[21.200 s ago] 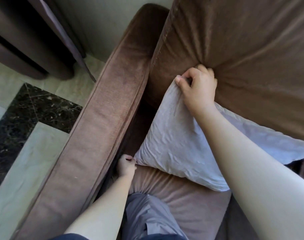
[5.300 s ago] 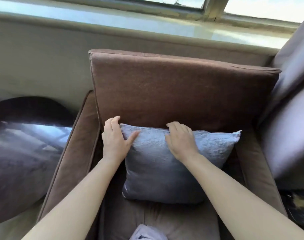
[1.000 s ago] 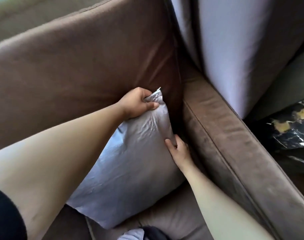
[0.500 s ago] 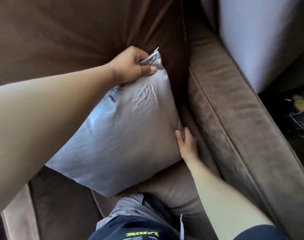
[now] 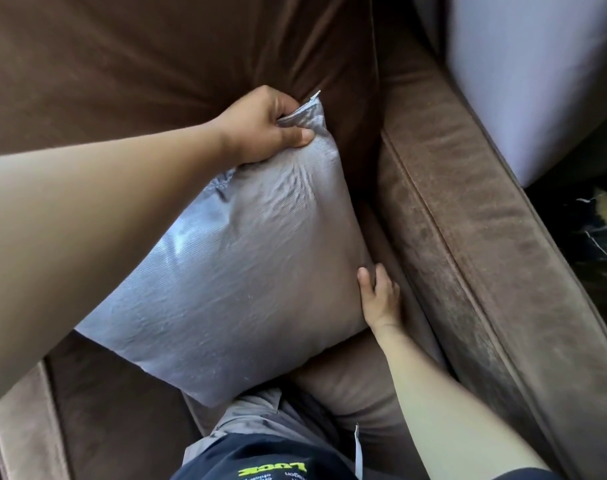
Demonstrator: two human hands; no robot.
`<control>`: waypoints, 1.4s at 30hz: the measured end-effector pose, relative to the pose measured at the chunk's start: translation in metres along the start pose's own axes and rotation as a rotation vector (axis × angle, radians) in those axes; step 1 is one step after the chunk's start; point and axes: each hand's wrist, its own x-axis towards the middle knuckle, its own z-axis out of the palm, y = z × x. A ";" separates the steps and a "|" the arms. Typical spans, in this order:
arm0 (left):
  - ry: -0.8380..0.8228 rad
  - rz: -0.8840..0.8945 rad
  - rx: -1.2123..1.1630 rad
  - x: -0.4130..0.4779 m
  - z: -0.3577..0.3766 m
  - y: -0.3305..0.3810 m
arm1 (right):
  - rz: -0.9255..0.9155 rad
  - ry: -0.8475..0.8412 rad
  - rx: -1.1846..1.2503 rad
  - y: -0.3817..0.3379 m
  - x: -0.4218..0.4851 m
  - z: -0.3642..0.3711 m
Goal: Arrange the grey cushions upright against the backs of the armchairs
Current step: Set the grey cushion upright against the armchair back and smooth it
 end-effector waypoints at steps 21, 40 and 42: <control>-0.035 0.023 0.105 -0.015 -0.002 0.017 | -0.003 -0.086 -0.324 -0.007 -0.020 -0.049; 0.639 -0.046 0.632 -0.246 0.031 -0.112 | -1.051 -0.097 -0.825 -0.295 -0.103 0.042; 0.635 -0.088 0.668 -0.249 0.035 -0.120 | -1.037 -0.079 -0.885 -0.285 -0.097 0.047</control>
